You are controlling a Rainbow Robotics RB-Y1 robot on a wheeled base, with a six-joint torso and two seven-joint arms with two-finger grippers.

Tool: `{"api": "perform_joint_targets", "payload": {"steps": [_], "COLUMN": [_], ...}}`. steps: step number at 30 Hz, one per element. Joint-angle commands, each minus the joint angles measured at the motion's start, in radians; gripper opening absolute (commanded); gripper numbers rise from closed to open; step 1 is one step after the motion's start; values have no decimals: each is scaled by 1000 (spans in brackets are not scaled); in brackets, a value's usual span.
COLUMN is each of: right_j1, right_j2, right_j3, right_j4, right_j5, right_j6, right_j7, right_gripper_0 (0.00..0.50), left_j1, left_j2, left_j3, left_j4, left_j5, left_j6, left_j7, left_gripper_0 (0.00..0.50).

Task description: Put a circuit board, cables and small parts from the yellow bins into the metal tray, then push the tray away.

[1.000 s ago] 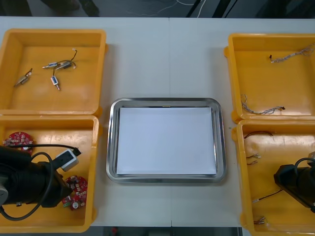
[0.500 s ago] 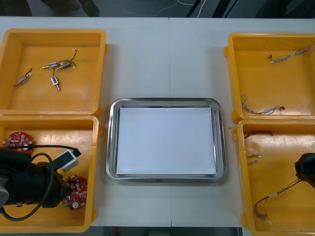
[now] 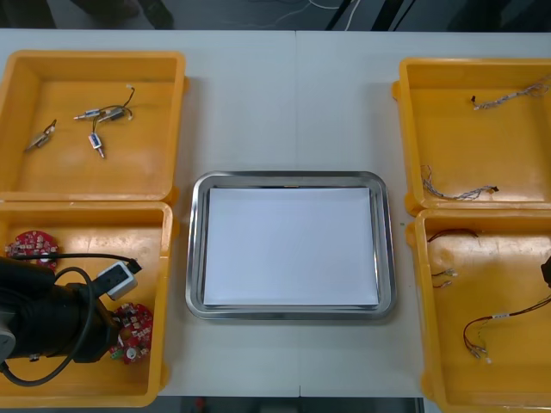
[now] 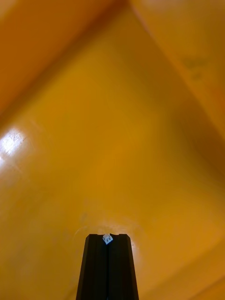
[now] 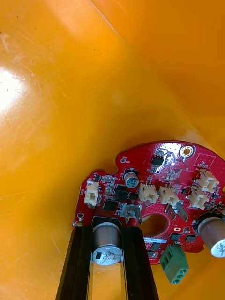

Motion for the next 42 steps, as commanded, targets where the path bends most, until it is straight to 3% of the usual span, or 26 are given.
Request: {"api": "perform_joint_targets", "payload": {"steps": [1, 14, 22, 24, 26, 27, 28, 40, 42], "right_j1": [-30, -87, -87, -87, -87, -87, -87, -98, -115], "right_j2": [-55, -75, -75, -75, -77, -75, -75, -75, -70], "right_j3": [-24, -24, -24, -24, -24, -24, -24, -59, -75], "right_j4": [-17, 89, 98, 98, 98, 98, 98, 98, 98], "right_j5": [25, 9, 8, 6, 6, 6, 6, -32, -57], "right_j6": [9, 1, -3, -5, -3, -3, -3, 30, 72], "right_j7": [0, 20, 26, 28, 31, 33, 33, 26, 20], "right_gripper_0": [0, 0, 0, 81, 349, 400, 487, 500, 500], "left_j1": [-35, -34, -35, -35, -35, -35, -35, -41, -43], "left_j2": [53, 70, 55, 53, 52, 50, 47, 27, 24], "left_j3": [-16, 79, 128, 138, 145, 147, 151, 176, 181], "left_j4": [-2, 1, 79, 93, 108, 112, 119, 147, 148], "left_j5": [-6, 18, 26, 28, 28, 28, 28, 49, 75], "left_j6": [-12, 50, 50, 50, 50, 50, 50, 51, 50], "left_j7": [101, 104, 92, 89, 87, 89, 89, 99, 105], "left_gripper_0": [0, 0, 0, 0, 0, 0, 0, 1, 26]}}
